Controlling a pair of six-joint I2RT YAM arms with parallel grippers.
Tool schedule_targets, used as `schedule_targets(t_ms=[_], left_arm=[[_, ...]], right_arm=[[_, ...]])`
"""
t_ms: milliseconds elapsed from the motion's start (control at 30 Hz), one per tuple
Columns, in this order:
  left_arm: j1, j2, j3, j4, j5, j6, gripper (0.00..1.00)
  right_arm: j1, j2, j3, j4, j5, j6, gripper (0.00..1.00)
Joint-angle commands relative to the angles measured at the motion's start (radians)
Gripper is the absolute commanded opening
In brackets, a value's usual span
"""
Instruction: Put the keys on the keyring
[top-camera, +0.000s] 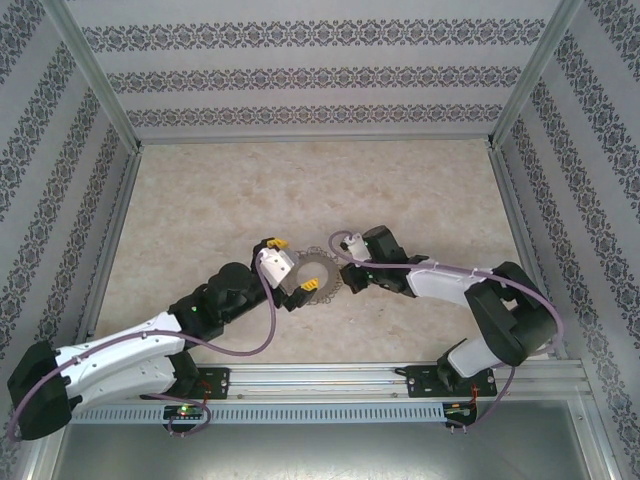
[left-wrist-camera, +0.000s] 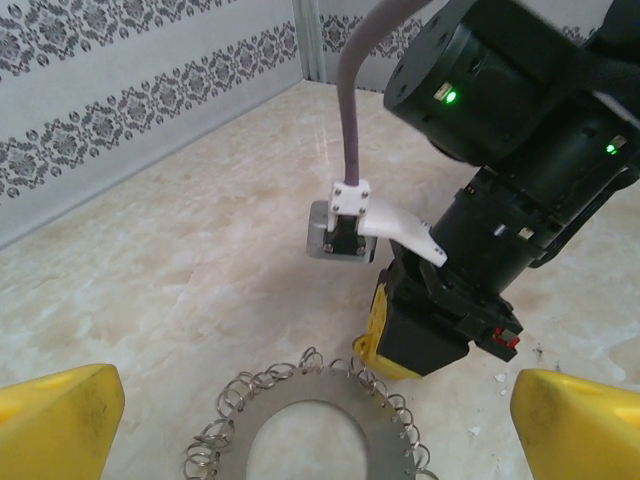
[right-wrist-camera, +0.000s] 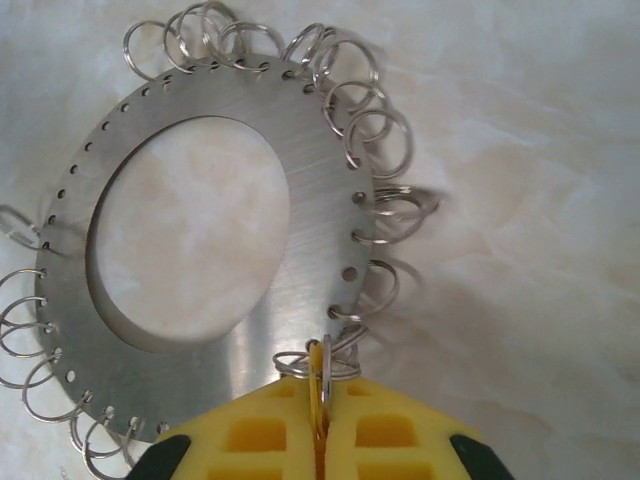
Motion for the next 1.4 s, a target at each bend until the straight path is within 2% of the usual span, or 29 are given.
schedule_targets(t_ms=[0, 167, 200, 233, 333, 367, 400, 500, 600, 700, 800, 867, 967, 1167, 1267, 1367], left_arm=[[0.014, 0.031, 0.030, 0.065, 0.020, -0.031, 1.00], [0.016, 0.090, 0.068, 0.056, 0.027, -0.055, 1.00], [0.015, 0.102, 0.077, 0.053, 0.023, -0.064, 1.00], [0.015, 0.112, 0.079, 0.067, 0.024, -0.075, 1.00], [0.019, 0.130, 0.090, 0.080, 0.018, -0.105, 1.00], [0.022, 0.133, 0.102, 0.060, -0.001, -0.113, 1.00], [0.031, 0.137, 0.115, 0.030, -0.029, -0.126, 1.00], [0.110, 0.150, 0.141, -0.048, -0.101, -0.196, 1.00], [0.245, 0.144, 0.106, -0.014, -0.058, -0.261, 1.00], [0.388, 0.158, 0.081, 0.011, -0.074, -0.299, 1.00], [0.482, 0.193, 0.060, 0.027, -0.230, -0.283, 1.00], [0.541, 0.214, 0.040, 0.057, -0.308, -0.291, 1.00], [0.602, 0.230, 0.014, 0.107, -0.356, -0.285, 1.00], [0.676, 0.271, -0.012, 0.169, -0.413, -0.221, 1.00], [0.696, 0.318, -0.039, 0.280, -0.436, -0.137, 1.00], [0.734, 0.379, -0.061, 0.336, -0.431, -0.127, 1.00]], right_arm=[[-0.005, -0.054, -0.029, 0.049, 0.085, 0.029, 0.14], [-0.009, -0.134, -0.068, 0.052, 0.153, 0.040, 0.26], [-0.009, -0.149, -0.073, 0.050, 0.171, 0.041, 0.35], [-0.008, -0.165, -0.075, 0.047, 0.185, 0.040, 0.49], [0.004, -0.243, -0.075, 0.020, 0.222, 0.014, 0.69], [0.006, -0.282, -0.072, 0.000, 0.233, 0.005, 0.92], [0.006, -0.333, -0.065, -0.028, 0.242, -0.011, 0.98], [0.000, -0.489, -0.056, -0.088, 0.294, -0.074, 0.98], [-0.054, -0.640, -0.095, -0.067, 0.365, -0.126, 0.98], [-0.182, -0.750, -0.141, -0.035, 0.369, -0.136, 0.98], [-0.348, -0.778, -0.209, 0.068, 0.333, -0.094, 0.98], [-0.459, -0.756, -0.253, 0.196, 0.307, -0.050, 0.98], [-0.543, -0.649, -0.326, 0.354, 0.293, -0.041, 0.98], [-0.585, -0.385, -0.302, 0.517, 0.292, -0.090, 0.98], [-0.589, -0.285, -0.308, 0.643, 0.268, -0.099, 0.98], [-0.592, -0.185, -0.307, 0.762, 0.243, -0.072, 0.98]])
